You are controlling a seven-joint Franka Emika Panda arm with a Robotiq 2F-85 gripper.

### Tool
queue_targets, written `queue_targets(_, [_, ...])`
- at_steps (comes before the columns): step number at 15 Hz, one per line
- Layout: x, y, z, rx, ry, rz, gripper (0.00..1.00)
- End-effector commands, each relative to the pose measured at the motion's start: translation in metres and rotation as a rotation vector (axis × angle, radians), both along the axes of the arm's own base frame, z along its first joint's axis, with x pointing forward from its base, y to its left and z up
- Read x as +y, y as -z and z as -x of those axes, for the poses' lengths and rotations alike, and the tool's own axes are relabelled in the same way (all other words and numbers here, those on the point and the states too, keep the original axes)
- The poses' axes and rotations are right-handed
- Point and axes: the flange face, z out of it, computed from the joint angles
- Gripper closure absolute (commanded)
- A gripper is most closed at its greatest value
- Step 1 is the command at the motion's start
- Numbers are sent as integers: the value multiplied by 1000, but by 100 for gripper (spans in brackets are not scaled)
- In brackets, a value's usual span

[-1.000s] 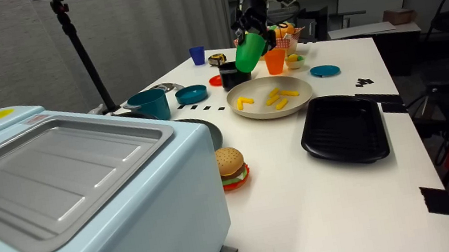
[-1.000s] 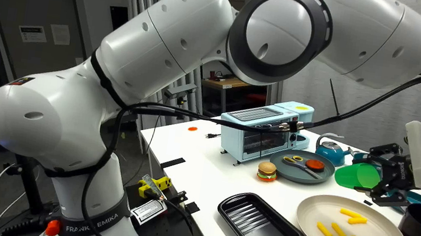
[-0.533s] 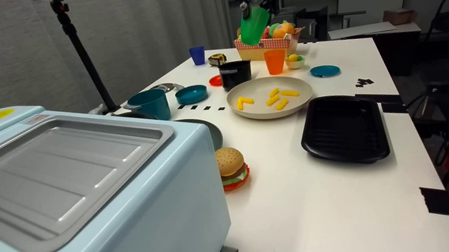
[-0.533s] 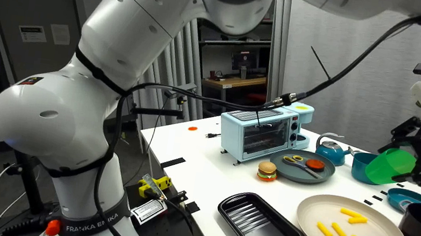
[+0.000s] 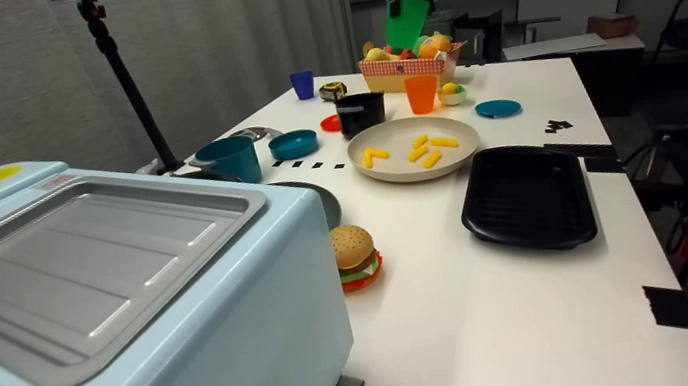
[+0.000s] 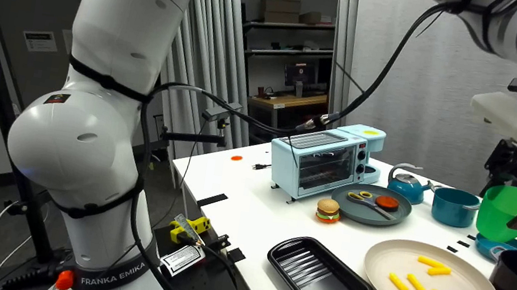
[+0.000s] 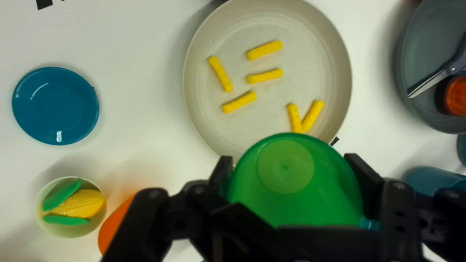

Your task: Pour the fries out of the green cup onto the plate

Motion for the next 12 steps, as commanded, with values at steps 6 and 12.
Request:
queue_targets(6, [52, 96, 53, 85, 97, 222, 47])
queue_targets(12, [48, 118, 73, 146, 156, 260, 47])
